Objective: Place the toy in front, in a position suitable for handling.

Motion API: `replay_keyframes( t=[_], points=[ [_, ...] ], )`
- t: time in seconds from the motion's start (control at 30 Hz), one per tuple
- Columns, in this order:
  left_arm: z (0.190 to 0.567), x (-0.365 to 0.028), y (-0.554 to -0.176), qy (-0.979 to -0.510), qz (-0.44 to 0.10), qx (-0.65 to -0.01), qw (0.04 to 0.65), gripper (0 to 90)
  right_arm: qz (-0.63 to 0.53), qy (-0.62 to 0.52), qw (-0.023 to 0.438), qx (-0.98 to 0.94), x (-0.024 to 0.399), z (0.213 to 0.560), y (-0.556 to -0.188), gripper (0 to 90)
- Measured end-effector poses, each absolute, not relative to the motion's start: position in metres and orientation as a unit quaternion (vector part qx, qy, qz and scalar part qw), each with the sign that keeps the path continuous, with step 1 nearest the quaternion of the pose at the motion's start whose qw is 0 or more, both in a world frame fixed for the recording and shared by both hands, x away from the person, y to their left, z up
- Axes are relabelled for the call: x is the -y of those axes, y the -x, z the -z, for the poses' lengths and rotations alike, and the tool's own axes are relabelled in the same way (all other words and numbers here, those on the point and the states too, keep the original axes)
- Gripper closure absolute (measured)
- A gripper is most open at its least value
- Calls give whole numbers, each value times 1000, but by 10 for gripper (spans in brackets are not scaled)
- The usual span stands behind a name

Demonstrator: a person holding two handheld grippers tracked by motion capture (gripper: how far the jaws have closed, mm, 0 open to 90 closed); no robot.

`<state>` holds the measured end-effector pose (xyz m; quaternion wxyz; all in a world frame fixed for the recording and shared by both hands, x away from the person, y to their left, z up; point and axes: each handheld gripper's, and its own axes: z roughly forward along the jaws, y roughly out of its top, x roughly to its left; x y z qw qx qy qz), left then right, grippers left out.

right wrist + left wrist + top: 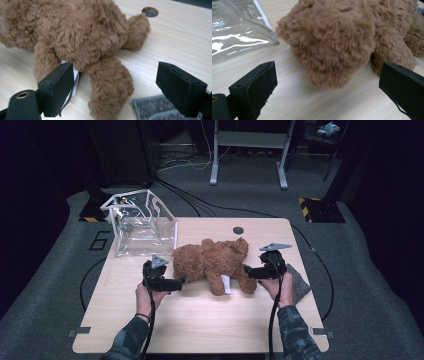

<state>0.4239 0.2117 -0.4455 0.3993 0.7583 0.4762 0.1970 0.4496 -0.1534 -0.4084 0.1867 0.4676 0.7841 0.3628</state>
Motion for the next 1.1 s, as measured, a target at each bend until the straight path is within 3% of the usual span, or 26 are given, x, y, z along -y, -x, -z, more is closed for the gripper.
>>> replay_keyframes(
  t=[0.53, 1.1],
  points=[
    [434, -187, -461, -778, -189, -463, 381, 2, -361, -459, 182, -791, 119, 398, -486, 163],
    [445, -182, -474, -787, -188, -463, 362, 146, -356, -452, 181, -798, 103, 406, -517, 425]
  ],
)
